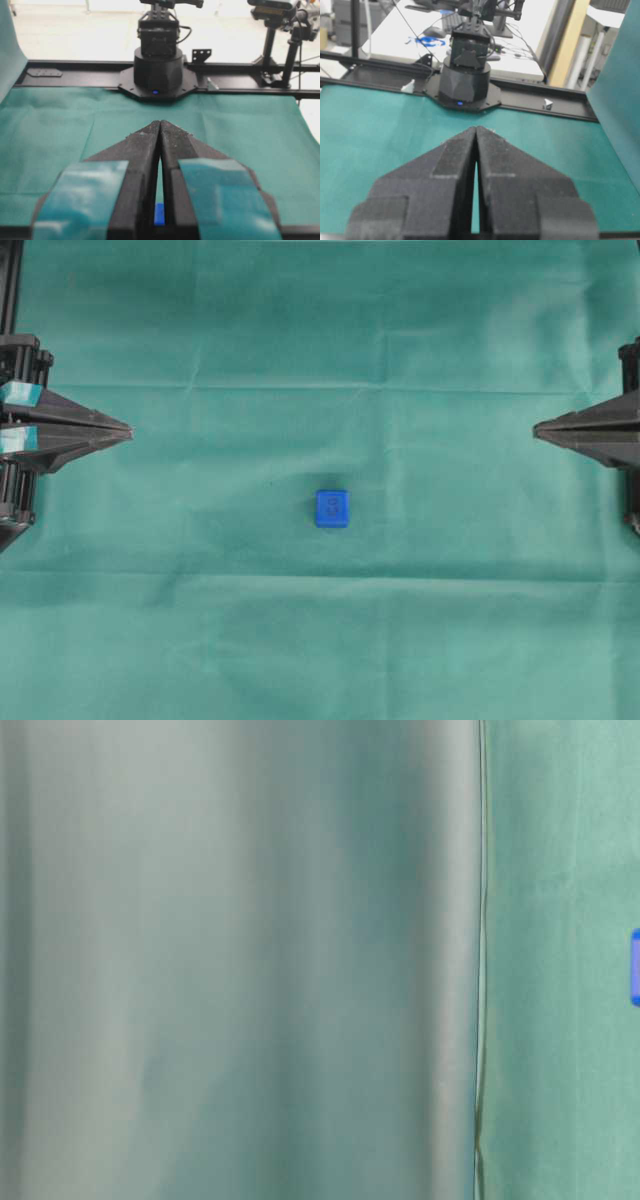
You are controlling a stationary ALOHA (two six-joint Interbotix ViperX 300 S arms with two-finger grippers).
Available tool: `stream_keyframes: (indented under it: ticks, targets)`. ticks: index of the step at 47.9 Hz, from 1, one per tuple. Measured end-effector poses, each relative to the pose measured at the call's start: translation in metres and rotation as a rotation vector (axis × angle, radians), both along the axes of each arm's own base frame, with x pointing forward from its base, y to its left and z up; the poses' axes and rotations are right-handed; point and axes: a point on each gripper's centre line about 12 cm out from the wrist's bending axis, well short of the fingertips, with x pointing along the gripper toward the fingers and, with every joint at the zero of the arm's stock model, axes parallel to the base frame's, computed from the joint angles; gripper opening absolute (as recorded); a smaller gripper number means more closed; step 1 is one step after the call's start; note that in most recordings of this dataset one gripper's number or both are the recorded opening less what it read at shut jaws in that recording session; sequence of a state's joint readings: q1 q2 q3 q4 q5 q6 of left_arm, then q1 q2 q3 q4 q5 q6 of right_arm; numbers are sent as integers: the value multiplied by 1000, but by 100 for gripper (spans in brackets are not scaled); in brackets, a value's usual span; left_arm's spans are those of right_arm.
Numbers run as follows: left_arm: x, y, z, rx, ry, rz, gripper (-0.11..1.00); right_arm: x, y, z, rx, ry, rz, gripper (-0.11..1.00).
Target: Handover the blue block to the right arm after grasping it with the left arm, then place it in the designated position.
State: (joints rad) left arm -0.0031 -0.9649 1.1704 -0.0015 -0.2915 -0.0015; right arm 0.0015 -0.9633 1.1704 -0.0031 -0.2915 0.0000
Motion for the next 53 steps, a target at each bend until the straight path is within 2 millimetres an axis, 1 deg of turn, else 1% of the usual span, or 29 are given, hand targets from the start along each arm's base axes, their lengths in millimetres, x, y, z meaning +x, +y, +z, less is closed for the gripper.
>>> stream_keyframes:
  ticks: [13,26,34,36,38,40,42,44,45,48,50,53]
  targets:
    - [0,0,-3,8,26,1,2,2,0,-6,9,52,2,0]
    - [1,0,-6,11,61,-1,2,2,0,-6,15,57,2,0]
    - [2,0,-3,11,78,-1,2,2,0,-4,23,54,2,0]
    - [2,0,-3,13,81,-1,3,2,0,-4,26,52,2,0]
    - [2,0,-3,17,81,-1,8,2,0,-4,27,54,2,0]
    - [2,0,-3,23,81,-1,15,2,0,-4,27,57,2,0]
    - [2,0,-3,29,84,-1,24,2,0,-4,27,57,2,0]
    - [2,0,-3,35,84,1,35,2,0,-5,27,64,2,4]
    - [2,0,-3,36,84,-1,40,2,0,-5,29,64,2,7]
    - [2,0,-2,36,81,-1,58,2,0,-5,29,69,0,21]
    - [2,0,-2,36,83,-1,71,2,0,-5,32,71,0,34]
    - [2,0,-2,37,83,-1,87,2,-1,-5,40,71,-2,53]
